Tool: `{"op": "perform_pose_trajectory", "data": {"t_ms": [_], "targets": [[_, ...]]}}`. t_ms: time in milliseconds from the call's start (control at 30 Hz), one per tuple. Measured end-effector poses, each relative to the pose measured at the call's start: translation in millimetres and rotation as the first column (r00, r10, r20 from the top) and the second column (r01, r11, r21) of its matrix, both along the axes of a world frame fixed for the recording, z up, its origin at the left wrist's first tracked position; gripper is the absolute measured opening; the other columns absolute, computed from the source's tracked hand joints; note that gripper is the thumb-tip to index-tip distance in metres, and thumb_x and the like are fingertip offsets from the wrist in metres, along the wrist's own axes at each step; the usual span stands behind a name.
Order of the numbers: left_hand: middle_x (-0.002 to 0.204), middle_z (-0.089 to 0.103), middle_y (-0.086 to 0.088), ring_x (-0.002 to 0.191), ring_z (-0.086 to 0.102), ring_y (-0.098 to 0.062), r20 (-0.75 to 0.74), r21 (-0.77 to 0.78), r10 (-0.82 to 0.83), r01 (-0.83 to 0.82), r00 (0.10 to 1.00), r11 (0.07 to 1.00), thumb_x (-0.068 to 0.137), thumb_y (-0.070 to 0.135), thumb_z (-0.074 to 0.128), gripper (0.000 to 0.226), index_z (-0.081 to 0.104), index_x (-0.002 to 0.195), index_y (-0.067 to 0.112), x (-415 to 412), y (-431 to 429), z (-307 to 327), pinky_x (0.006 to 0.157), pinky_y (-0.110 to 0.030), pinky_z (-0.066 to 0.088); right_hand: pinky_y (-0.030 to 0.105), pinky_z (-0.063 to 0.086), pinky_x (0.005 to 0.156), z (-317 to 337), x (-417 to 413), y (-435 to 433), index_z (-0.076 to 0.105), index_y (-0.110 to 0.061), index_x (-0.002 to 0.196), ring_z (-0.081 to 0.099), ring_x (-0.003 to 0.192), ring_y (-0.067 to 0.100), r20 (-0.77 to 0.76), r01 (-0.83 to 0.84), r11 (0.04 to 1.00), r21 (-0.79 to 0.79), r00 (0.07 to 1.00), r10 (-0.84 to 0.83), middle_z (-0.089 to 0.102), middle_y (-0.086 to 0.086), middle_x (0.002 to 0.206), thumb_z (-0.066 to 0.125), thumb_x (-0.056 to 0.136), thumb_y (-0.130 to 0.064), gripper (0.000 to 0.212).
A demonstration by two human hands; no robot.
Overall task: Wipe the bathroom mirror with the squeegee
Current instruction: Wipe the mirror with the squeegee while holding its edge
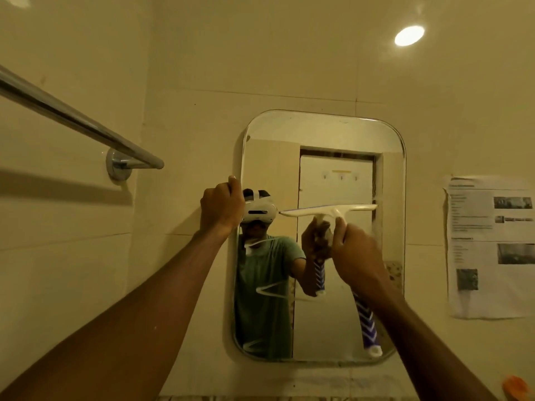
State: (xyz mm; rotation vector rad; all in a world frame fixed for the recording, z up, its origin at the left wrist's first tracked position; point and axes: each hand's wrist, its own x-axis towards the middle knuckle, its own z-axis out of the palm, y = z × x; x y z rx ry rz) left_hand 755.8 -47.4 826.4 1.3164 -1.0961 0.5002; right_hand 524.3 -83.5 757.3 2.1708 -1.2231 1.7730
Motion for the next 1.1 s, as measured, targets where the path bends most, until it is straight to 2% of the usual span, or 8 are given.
{"op": "perform_pose_trajectory", "data": {"t_ms": [167,267,400,600,700,800,933,1100], "targets": [[0.057,0.047,0.002,0.045,0.04,-0.002,0.053,0.02,0.08,-0.081,0.995,0.997,0.104,0.027,0.027,0.044,0.047,0.067,0.012,0.2,-1.5,-1.3,0.04,-0.009,0.023,0.014,0.036,0.034,108.3,-36.6,-9.3,0.051,-0.022,0.061,0.053,0.034,0.0,0.113,0.057,0.989,-0.136,0.993,-0.042,0.053,-0.006,0.05,0.029,0.105,-0.036,0.051],[0.057,0.046,0.003,0.044,0.037,0.0,0.067,-0.021,0.084,-0.083,0.994,0.996,0.104,0.025,0.029,0.042,0.046,0.067,0.012,-1.2,-3.9,-2.9,0.04,-0.005,0.036,0.02,0.038,0.043,147.1,-52.8,-21.4,0.05,-0.02,0.061,0.054,0.041,0.008,0.14,0.11,0.982,-0.156,0.986,-0.088,0.054,-0.002,0.054,0.026,0.106,-0.038,0.054],[0.051,0.044,0.006,0.044,0.037,0.002,0.038,-0.089,0.111,-0.108,0.993,0.99,0.103,0.028,0.029,0.049,0.053,0.063,0.012,-5.5,-8.1,-4.5,0.042,-0.008,0.021,0.009,0.033,0.031,95.1,-60.5,-32.1,0.051,-0.02,0.067,0.05,0.033,0.0,0.139,0.006,0.997,-0.081,0.99,0.006,0.053,-0.004,0.053,0.028,0.105,-0.041,0.049],[0.047,0.04,0.013,0.044,0.039,0.002,-0.026,-0.117,0.103,-0.105,0.994,0.988,0.103,0.031,0.029,0.05,0.049,0.059,0.018,-11.5,-9.7,-6.0,0.044,-0.011,0.024,0.025,0.042,0.046,-16.4,-55.7,-25.8,0.053,-0.018,0.074,0.057,0.05,0.016,0.148,0.011,1.0,-0.004,0.989,-0.01,0.058,0.004,0.06,0.026,0.104,-0.042,0.046],[0.046,0.039,0.012,0.044,0.039,0.002,-0.044,-0.097,0.099,-0.103,0.994,0.99,0.103,0.03,0.028,0.054,0.058,0.061,0.011,-12.5,-8.0,-6.3,0.044,-0.011,0.023,0.023,0.039,0.044,5.8,-60.1,-17.5,0.053,-0.018,0.069,0.051,0.045,0.009,0.121,-0.034,0.999,0.006,0.992,0.033,0.054,0.0,0.056,0.029,0.105,-0.037,0.047],[0.052,0.046,0.004,0.047,0.037,0.001,-0.052,-0.076,0.093,-0.097,0.994,0.992,0.103,0.03,0.027,0.057,0.066,0.072,0.002,-10.1,-8.2,-5.6,0.047,-0.011,0.023,0.014,0.039,0.035,77.8,-65.9,-15.5,0.052,-0.02,0.065,0.05,0.035,0.002,0.14,-0.072,0.992,-0.099,0.986,0.085,0.052,-0.006,0.05,0.031,0.105,-0.036,0.048],[0.058,0.048,0.001,0.048,0.037,0.002,-0.073,-0.08,0.101,-0.107,0.992,0.991,0.103,0.031,0.027,0.058,0.067,0.076,0.0,-9.9,-9.9,-6.3,0.048,-0.011,0.022,0.03,0.051,0.05,148.5,-64.4,-24.7,0.052,-0.019,0.064,0.058,0.048,0.015,0.182,0.003,0.989,-0.148,0.983,0.025,0.059,0.004,0.06,0.028,0.105,-0.04,0.052],[0.064,0.05,-0.001,0.051,0.038,-0.003,-0.097,-0.079,0.091,-0.099,0.991,0.992,0.103,0.034,0.025,0.059,0.068,0.081,-0.001,-8.9,-13.5,-7.2,0.053,-0.016,0.027,0.009,0.034,0.031,59.9,-60.6,-43.0,0.053,-0.021,0.068,0.052,0.036,0.001,0.173,-0.025,0.996,-0.091,0.984,0.041,0.054,-0.004,0.051,0.027,0.105,-0.043,0.049]]}}
